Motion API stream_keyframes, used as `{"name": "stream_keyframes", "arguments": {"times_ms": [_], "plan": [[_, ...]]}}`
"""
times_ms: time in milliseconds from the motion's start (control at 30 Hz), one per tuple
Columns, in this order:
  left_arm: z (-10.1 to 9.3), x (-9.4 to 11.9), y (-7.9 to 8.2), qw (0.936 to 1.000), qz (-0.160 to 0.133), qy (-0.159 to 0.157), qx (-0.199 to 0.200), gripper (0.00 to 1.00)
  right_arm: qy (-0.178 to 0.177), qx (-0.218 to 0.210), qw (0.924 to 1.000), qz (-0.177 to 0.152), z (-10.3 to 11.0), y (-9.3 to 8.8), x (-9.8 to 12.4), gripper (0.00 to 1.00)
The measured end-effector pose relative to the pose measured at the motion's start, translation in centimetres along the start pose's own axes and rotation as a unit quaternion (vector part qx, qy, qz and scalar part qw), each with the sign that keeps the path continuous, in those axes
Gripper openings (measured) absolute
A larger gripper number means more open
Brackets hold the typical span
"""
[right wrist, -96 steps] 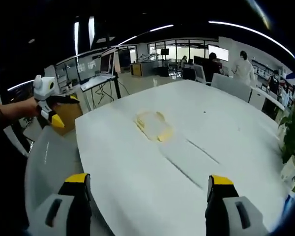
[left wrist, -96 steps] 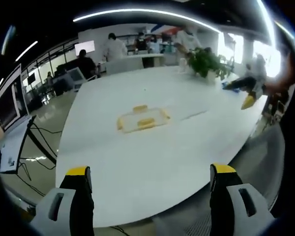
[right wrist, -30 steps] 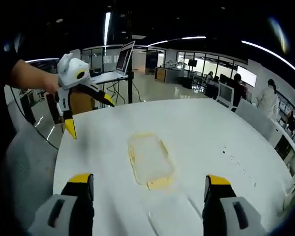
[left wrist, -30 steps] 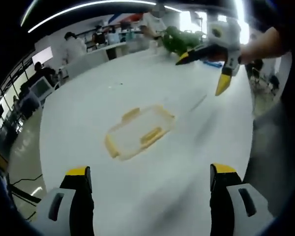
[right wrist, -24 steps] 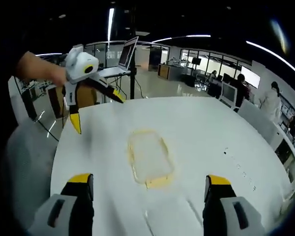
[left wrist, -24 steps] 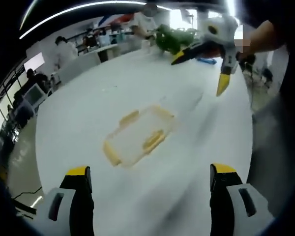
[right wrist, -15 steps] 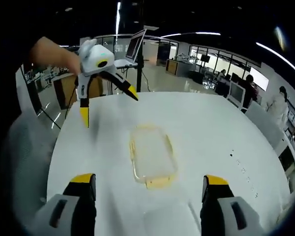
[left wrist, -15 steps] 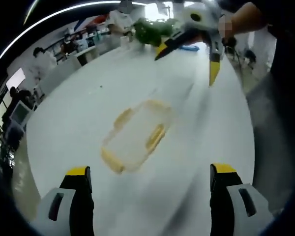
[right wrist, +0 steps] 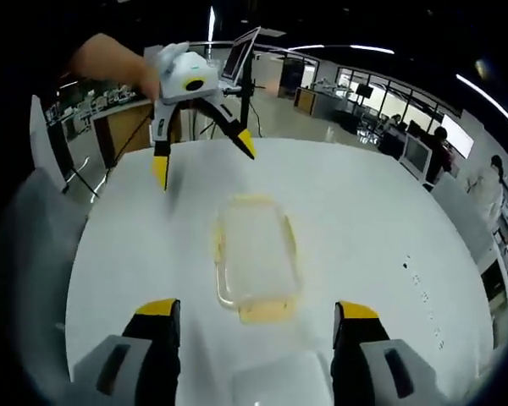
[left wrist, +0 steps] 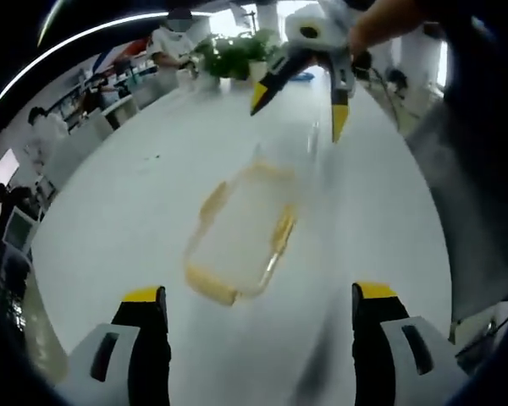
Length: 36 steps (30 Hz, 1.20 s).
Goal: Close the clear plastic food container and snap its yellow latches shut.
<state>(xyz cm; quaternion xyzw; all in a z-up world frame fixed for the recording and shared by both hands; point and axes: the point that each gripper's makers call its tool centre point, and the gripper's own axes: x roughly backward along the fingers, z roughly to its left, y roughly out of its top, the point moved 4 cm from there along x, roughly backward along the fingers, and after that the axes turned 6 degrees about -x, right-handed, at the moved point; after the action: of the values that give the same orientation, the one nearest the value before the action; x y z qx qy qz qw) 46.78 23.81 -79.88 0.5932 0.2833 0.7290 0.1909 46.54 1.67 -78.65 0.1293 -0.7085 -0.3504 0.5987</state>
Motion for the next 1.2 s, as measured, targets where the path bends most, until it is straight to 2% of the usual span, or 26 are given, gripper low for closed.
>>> {"name": "stream_keyframes", "arguments": {"times_ms": [100,167,300,467,533,633,700,800,833,933,1033,1167,1200], "plan": [[0.7,-0.6,-0.6,0.9997,0.011,-0.021,-0.01,0.85,-0.005,0.009,0.9999,0.01,-0.3,0.0,-0.4,0.68],[0.9,-0.8,-0.5,0.9993,-0.003,-0.037,-0.01,0.82,-0.007,0.008,0.9999,0.01,-0.7,0.1,-0.6,0.62],[1.6,-1.4,-1.0,0.9979,0.012,-0.05,-0.04,0.76,-0.006,0.006,0.9998,0.017,-0.8,0.0,-1.2,0.61],[2.3,-2.4,-1.4,0.9952,0.03,-0.074,-0.056,0.77,0.001,0.02,0.9993,0.032,-0.5,-0.5,-2.0,0.63],[2.7,-2.7,-1.0,0.9952,0.021,-0.083,-0.047,0.82,0.012,0.022,0.999,0.038,-0.4,-0.8,-2.1,0.61],[2.9,-3.2,-1.2,0.9914,0.034,-0.098,-0.079,0.81,0.024,0.02,0.9982,0.051,-0.4,-1.2,-2.7,0.6],[3.2,-3.4,-1.5,0.9888,0.043,-0.107,-0.095,0.8,0.029,0.025,0.9973,0.063,-0.5,-1.3,-3.2,0.58],[3.9,-3.6,-2.0,0.9868,0.058,-0.116,-0.097,0.78,0.028,0.05,0.9957,0.072,-0.9,-0.9,-3.6,0.52],[4.0,-3.7,-2.1,0.9852,0.06,-0.118,-0.109,0.75,0.026,0.054,0.9954,0.075,-1.1,-0.9,-3.9,0.5],[3.8,-3.9,-2.3,0.9838,0.064,-0.126,-0.111,0.64,0.034,0.038,0.9953,0.082,-1.4,-1.2,-4.5,0.49],[3.6,-4.2,-2.9,0.9813,0.071,-0.138,-0.113,0.59,0.038,0.036,0.9935,0.101,-1.6,-1.8,-5.1,0.44],[3.9,-4.4,-3.1,0.9798,0.072,-0.141,-0.122,0.55,0.051,0.038,0.99,0.126,-1.5,-2.7,-5.7,0.42],[4.2,-4.5,-3.2,0.9795,0.074,-0.14,-0.125,0.54,0.053,0.015,0.9922,0.111,-1.5,-2.3,-6.0,0.42]]}}
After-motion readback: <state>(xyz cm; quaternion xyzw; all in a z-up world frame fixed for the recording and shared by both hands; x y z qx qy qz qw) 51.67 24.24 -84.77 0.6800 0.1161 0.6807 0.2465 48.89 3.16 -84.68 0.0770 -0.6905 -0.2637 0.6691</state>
